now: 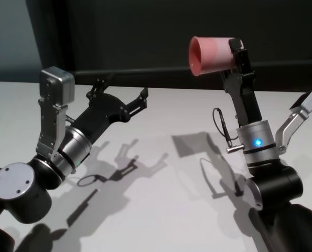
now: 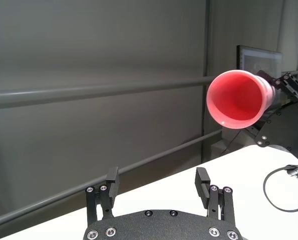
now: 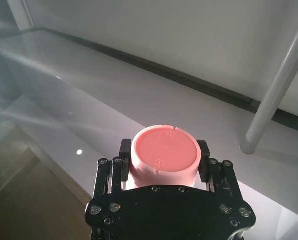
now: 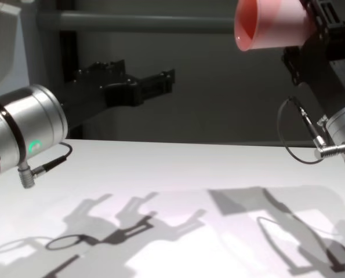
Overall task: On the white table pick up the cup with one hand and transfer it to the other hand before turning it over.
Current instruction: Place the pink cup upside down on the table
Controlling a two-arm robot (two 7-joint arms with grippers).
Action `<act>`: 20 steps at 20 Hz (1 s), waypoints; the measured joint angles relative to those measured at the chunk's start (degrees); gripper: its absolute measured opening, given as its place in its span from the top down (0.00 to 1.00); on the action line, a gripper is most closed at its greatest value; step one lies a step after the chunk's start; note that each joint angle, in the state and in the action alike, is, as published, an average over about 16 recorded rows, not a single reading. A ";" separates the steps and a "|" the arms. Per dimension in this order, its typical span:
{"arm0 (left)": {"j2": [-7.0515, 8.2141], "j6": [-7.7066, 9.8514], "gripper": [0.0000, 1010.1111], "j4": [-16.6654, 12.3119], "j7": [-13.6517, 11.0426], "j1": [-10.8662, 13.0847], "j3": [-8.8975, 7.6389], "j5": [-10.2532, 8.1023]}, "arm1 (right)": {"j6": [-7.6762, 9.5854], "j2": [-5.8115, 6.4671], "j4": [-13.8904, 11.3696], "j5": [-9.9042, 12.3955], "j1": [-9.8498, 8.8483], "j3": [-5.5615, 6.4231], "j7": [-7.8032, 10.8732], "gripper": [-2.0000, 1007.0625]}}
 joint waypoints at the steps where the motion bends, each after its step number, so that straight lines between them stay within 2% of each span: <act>1: -0.10 -0.05 0.01 -0.27 0.86 0.69 -0.35 0.36 | 0.00 0.00 0.00 0.00 0.00 0.00 0.00 0.26; 9: -1.01 -1.00 0.01 -1.19 5.61 5.35 -2.60 2.80 | 0.00 0.00 0.00 0.00 0.00 0.00 0.00 0.26; 20: -2.89 -2.89 0.01 0.09 8.63 9.17 -4.76 4.66 | 0.00 0.00 0.00 0.00 0.00 0.00 0.00 0.26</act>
